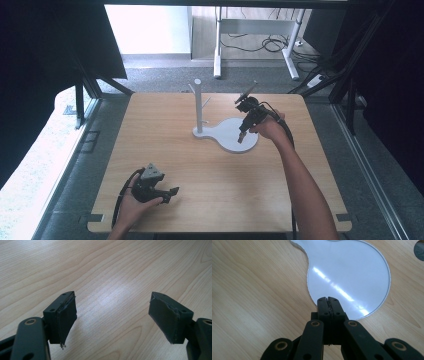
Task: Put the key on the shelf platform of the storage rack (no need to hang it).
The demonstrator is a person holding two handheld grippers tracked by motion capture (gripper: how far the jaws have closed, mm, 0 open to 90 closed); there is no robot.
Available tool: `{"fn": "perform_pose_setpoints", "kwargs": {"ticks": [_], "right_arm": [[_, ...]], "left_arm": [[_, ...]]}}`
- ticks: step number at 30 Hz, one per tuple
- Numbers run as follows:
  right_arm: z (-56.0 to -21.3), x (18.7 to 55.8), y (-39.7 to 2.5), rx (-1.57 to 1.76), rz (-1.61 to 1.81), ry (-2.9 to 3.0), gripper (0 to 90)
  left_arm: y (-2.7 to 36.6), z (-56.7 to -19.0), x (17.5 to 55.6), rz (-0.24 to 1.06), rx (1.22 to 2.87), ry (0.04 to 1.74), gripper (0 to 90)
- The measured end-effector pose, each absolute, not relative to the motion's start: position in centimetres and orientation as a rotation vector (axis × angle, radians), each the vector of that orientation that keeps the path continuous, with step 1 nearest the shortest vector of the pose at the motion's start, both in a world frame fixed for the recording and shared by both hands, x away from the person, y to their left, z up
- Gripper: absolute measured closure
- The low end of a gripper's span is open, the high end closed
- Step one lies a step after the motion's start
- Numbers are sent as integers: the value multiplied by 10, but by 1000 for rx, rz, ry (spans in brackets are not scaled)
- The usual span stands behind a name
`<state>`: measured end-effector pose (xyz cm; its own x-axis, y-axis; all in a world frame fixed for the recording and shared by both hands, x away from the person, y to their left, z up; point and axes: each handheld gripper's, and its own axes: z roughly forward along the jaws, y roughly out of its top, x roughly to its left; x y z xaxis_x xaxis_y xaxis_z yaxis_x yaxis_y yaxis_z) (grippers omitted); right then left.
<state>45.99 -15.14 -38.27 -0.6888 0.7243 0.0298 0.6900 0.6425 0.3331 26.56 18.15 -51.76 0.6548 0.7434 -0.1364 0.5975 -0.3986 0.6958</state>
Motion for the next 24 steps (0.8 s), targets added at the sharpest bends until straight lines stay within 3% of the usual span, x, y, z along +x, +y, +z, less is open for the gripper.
{"fn": "perform_pose_setpoints", "kwargs": {"ticks": [24], "right_arm": [[-395, 492, -140, 1246, 490, 2741, 899]], "left_arm": [[183, -516, 266, 254, 2122, 1029, 227]]}}
